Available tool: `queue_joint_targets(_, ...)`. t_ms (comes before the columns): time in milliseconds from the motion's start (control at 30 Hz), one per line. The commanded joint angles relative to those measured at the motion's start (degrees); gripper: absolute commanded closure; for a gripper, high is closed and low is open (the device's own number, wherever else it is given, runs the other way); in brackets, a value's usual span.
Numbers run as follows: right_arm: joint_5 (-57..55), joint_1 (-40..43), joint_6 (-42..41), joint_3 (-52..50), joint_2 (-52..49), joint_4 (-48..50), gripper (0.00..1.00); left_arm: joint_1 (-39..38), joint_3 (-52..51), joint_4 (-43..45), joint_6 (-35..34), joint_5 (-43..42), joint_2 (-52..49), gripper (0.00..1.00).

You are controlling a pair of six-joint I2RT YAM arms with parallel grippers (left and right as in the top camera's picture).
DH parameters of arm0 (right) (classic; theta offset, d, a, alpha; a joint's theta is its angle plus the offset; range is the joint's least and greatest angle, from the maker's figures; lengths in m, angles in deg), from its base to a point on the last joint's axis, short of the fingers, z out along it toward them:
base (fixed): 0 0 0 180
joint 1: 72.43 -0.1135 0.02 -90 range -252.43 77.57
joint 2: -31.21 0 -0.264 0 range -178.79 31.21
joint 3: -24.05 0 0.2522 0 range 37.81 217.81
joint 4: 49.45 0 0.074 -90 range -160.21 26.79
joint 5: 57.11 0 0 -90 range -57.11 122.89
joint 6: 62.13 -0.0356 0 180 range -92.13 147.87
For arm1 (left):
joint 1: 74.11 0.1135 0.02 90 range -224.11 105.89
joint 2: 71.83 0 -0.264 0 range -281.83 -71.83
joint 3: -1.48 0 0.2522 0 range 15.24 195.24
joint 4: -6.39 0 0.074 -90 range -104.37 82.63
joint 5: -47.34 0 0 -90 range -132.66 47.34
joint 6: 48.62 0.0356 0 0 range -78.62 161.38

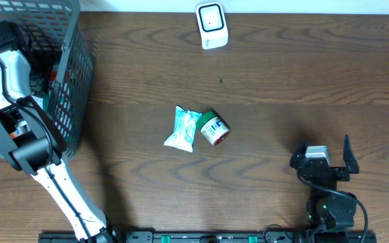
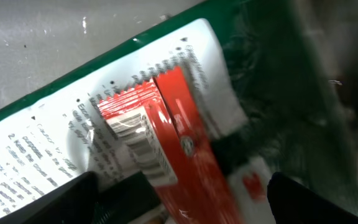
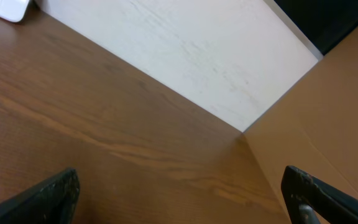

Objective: Scan the item barcode
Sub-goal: 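Grasp the red-and-white snack packet in the basket with the left gripper, then carry the red packet out and set it beside the jar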

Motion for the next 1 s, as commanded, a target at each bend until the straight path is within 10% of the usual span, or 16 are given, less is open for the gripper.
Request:
queue_joint_targets(0, -0.6, -0.4, 0.4, 0.0, 0.2, -0.2, 0.01, 0.0, -0.5, -0.4, -0.7, 1.2, -4.3, 0.11)
queue_joint_targets(167, -0.6, -0.4, 0.4, 0.0, 0.2, -0.2, 0.01, 0.0, -0.5, -0.3, -0.7, 1.1, -4.6, 0.27)
queue_joint_targets(367, -0.6, -0.4, 0.4, 0.0, 0.2, -0.2, 0.01, 0.7, -0.4, -1.6, -0.2, 1.1, -4.1, 0.89)
queue_joint_targets(967, -0.6, -0.4, 0.4, 0.0, 0.2, -0.2, 0.01, 3.1, -0.4, -13.4, 12.7, 1.1, 27.1, 0.93)
